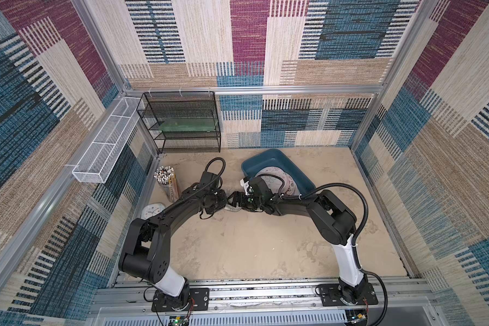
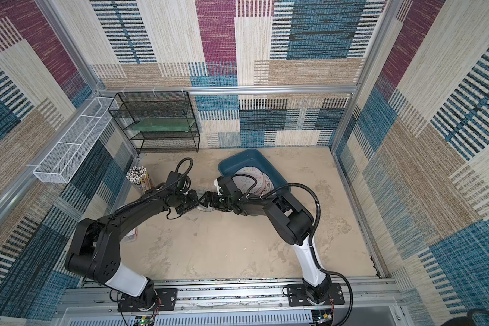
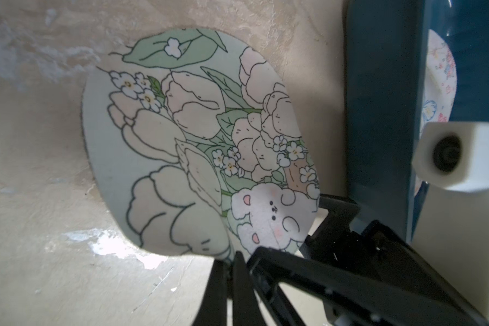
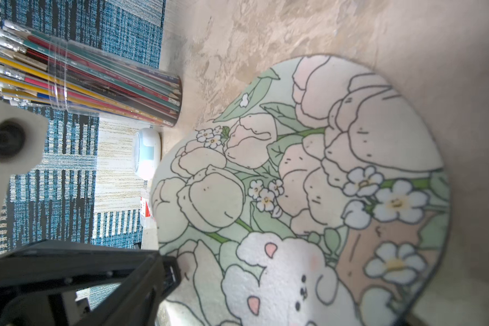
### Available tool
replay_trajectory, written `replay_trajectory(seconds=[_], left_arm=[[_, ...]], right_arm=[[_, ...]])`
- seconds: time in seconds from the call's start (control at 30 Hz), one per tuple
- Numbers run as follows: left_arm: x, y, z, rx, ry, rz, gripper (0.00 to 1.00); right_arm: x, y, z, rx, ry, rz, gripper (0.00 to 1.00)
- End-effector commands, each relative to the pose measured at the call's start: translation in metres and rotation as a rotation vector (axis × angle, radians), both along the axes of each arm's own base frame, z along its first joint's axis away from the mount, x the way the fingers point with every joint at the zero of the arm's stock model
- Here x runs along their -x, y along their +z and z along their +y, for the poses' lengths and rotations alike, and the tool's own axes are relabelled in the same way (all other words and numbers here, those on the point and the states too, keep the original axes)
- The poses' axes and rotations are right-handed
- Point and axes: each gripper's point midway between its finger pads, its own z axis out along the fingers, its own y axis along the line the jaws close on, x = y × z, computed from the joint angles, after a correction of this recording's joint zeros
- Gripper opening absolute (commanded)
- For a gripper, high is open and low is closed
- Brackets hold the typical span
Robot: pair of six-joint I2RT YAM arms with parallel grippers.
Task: Put the coasters into the storage box
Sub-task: Pick up the coaster from the center of the board.
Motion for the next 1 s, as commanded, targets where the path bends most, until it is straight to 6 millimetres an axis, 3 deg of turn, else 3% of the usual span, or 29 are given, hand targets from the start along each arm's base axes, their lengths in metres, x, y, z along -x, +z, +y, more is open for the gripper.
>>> replay_trajectory(seconds=[0.0, 0.1, 0.2, 0.37, 0.47, 0.6, 0.67, 0.97], left_arm=[[0.001, 0.003, -0.005, 0.027, -0.014, -0.006, 0.00], [0.002, 0.003, -0.004, 0.025, -0.016, -0.006, 0.00], [0.003, 0.004, -0.004, 0.022, -0.020, -0.007, 0.00], [0.005, 0.003, -0.003, 0.020, -0.025, -0.006, 0.00], [0.004, 0.003, -0.002, 0.015, -0.027, -0.009, 0.01], [0.005, 0.003, 0.001, 0.008, -0.022, -0.013, 0.39], [0.004, 0.003, 0.003, 0.014, -0.018, -0.015, 0.47], [-0.004, 0.015, -0.006, 0.094, -0.046, -0.093, 0.54]], right_arm=[[-0.003, 0.006, 0.005, -0.021, 0.000, -0.023, 0.77], [-0.003, 0.003, 0.003, -0.011, -0.003, -0.019, 0.63], [-0.002, 0.000, 0.002, -0.002, -0.004, -0.016, 0.32], [-0.002, -0.002, 0.002, 0.014, 0.003, -0.014, 0.00], [-0.003, 0.001, 0.004, 0.024, 0.012, -0.031, 0.00], [-0.004, 0.007, 0.006, 0.068, 0.034, -0.079, 0.00], [-0.007, 0.011, 0.005, 0.102, 0.040, -0.107, 0.00], [-0.025, 0.051, -0.006, 0.244, 0.045, -0.273, 0.00]])
